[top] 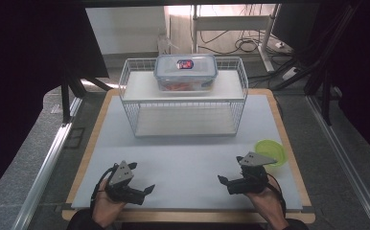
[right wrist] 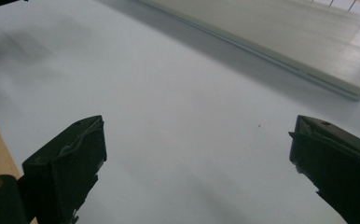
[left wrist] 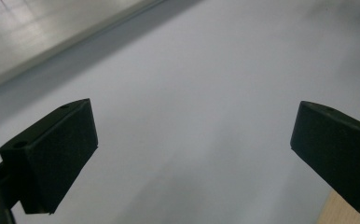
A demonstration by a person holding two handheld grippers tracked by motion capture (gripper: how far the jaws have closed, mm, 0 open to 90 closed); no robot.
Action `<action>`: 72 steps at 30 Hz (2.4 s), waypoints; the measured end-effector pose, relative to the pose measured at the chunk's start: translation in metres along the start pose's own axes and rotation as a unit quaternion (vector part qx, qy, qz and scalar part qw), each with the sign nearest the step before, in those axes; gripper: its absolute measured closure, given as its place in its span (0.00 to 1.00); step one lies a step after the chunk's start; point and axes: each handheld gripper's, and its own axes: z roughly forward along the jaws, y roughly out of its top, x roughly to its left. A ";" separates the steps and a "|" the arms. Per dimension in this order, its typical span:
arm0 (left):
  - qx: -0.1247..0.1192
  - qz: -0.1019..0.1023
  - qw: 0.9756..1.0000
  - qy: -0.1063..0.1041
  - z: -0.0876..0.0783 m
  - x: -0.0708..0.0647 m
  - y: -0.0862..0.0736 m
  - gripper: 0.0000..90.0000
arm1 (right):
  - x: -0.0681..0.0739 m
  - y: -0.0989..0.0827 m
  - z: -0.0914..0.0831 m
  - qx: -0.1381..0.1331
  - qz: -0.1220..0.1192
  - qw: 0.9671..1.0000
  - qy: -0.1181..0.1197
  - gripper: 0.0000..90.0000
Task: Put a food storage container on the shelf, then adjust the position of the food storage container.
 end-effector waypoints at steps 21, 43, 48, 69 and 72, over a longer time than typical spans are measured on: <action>-0.003 0.010 1.000 0.008 0.002 -0.001 0.001 0.01 | -0.026 0.005 -0.021 0.019 0.039 0.998 -0.049 0.45; 0.005 0.011 1.000 0.010 0.005 -0.001 0.001 0.02 | -0.099 0.000 -0.069 0.010 0.111 0.979 -0.170 1.00; 0.008 0.012 1.000 0.009 0.006 -0.001 0.001 0.02 | -0.116 -0.005 -0.077 0.006 0.128 0.969 -0.209 1.00; 0.020 0.011 1.000 0.001 0.009 -0.003 0.000 0.02 | -0.149 -0.035 -0.064 0.067 0.157 0.956 -0.239 1.00; 0.023 0.013 1.000 0.001 0.010 -0.003 0.000 0.02 | -0.147 -0.034 -0.061 0.066 0.158 0.957 -0.234 1.00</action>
